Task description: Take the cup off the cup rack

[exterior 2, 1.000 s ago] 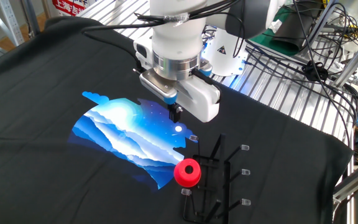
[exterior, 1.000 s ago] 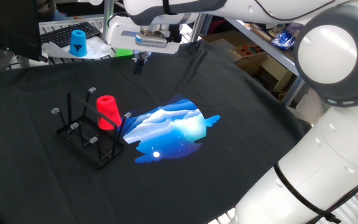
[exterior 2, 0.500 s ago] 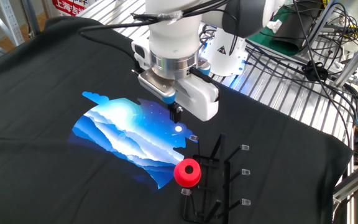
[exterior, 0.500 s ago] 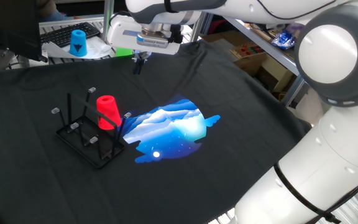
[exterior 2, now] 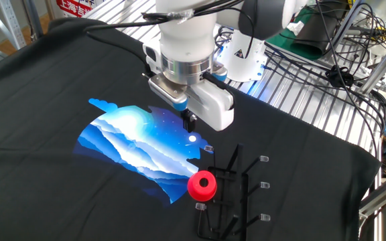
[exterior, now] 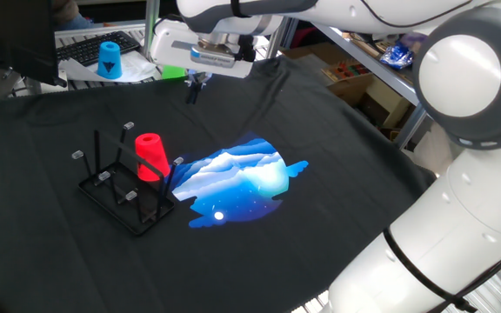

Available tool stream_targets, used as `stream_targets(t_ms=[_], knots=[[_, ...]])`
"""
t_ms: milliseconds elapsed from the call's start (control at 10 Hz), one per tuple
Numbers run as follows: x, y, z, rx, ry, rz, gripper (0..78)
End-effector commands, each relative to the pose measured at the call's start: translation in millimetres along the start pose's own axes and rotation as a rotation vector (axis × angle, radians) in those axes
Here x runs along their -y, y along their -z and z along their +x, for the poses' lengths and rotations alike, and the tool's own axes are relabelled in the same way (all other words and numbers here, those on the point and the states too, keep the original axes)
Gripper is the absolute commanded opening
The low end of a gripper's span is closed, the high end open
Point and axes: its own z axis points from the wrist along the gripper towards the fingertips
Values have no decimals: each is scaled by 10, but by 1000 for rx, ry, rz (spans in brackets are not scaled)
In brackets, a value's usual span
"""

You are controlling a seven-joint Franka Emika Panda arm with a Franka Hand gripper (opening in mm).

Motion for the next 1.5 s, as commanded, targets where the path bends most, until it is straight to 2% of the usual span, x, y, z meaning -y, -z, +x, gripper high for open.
stream_targets(t_ms=[100, 300, 500, 600, 800, 1000, 1200, 1500], knots=[[-162, -152, -7, 14, -28, 8, 0], [-275, -264, -15, 24, -44, 23, 0], [-453, -403, -2, 34, -65, 61, 0], [-477, -443, -1, 32, -67, 70, 0], [-529, -636, -30, 36, -83, 83, 0], [-547, -738, -49, 41, -96, 84, 0], [-566, -768, -63, 40, -99, 84, 0], [-619, -887, -144, 50, -107, 103, 0]])
